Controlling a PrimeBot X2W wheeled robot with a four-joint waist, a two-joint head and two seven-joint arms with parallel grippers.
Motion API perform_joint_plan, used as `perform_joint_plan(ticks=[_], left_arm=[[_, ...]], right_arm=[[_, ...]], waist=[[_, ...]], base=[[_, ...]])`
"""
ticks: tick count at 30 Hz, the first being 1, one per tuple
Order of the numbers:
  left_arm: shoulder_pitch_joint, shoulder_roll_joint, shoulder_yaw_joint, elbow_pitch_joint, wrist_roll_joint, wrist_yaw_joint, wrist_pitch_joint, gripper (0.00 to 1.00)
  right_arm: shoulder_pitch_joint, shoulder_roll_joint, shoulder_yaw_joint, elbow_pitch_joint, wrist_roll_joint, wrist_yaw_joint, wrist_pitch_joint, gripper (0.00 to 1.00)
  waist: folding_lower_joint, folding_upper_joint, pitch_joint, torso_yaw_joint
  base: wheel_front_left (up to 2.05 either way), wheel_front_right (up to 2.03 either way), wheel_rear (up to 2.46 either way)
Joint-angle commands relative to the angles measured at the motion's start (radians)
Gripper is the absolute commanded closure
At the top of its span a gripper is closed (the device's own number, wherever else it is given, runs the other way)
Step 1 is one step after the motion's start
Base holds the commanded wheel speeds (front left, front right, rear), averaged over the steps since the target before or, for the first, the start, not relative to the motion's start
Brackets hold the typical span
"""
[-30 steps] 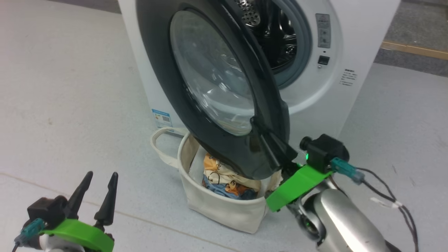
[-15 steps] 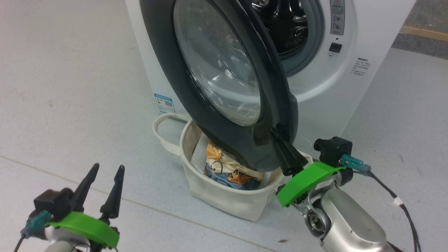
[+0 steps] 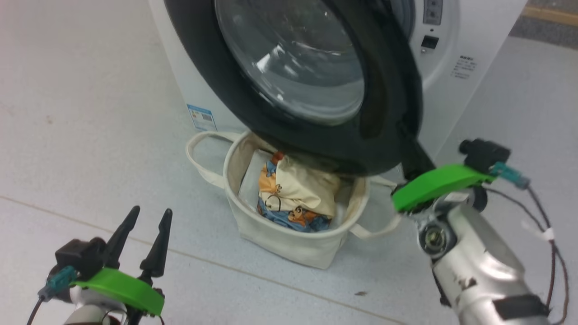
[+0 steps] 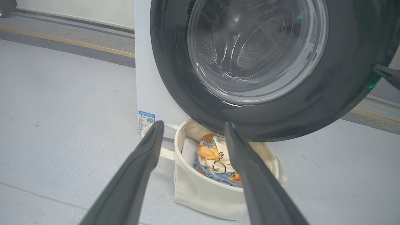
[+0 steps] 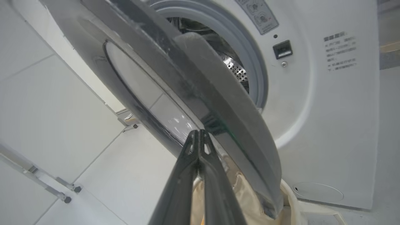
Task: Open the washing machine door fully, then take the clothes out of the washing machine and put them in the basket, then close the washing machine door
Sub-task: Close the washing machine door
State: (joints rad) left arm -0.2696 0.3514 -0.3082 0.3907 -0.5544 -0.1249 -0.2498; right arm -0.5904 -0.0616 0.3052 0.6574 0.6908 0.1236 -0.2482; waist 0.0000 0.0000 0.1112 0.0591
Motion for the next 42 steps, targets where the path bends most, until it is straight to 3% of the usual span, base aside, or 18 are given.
perform_joint_plan(ticks=[1, 11, 20, 37, 38, 39, 42], left_arm=[[-0.069, 0.021, 0.033, -0.030, 0.005, -0.006, -0.012, 0.00], [-0.138, 0.019, 0.010, -0.035, 0.003, -0.006, -0.012, 0.00], [-0.206, 0.004, -0.010, -0.032, 0.002, -0.006, -0.012, 0.00], [-0.254, -0.003, -0.038, -0.017, 0.004, -0.006, -0.012, 0.00], [-0.254, -0.003, -0.038, -0.016, 0.005, -0.006, -0.012, 0.00], [-0.253, -0.003, -0.037, -0.014, 0.005, -0.006, -0.012, 0.00], [-0.242, -0.002, -0.035, -0.009, 0.007, -0.006, -0.012, 0.00]], right_arm=[[-0.089, 0.011, -0.019, 0.000, 0.057, 0.007, -0.013, 1.00], [-0.268, 0.011, -0.094, 0.105, 0.028, 0.007, -0.013, 1.00], [-0.411, 0.011, -0.214, 0.190, -0.102, 0.007, -0.013, 1.00], [-0.541, 0.010, -0.404, 0.236, -0.268, 0.007, -0.014, 1.00], [-0.539, 0.010, -0.413, 0.235, -0.276, 0.007, -0.014, 0.94], [-0.533, 0.011, -0.417, 0.242, -0.283, 0.007, -0.014, 0.02], [-0.513, 0.011, -0.401, 0.256, -0.284, 0.007, -0.014, 0.00]], waist=[[0.0000, 0.0000, 0.032, -0.008], [0.0000, 0.0000, 0.142, -0.009], [0.0000, 0.0000, 0.228, 0.006], [0.0000, 0.0000, 0.277, 0.028], [0.0000, 0.0000, 0.275, 0.028], [0.0000, 0.0000, 0.269, 0.027], [0.0000, 0.0000, 0.242, 0.023]], base=[[0.00, 0.00, 0.00], [0.00, 0.00, 0.00], [0.00, 0.00, 0.00], [0.00, 0.00, 0.00], [0.00, 0.00, 0.00], [0.00, 0.00, 0.00], [0.00, 0.00, 0.00]])
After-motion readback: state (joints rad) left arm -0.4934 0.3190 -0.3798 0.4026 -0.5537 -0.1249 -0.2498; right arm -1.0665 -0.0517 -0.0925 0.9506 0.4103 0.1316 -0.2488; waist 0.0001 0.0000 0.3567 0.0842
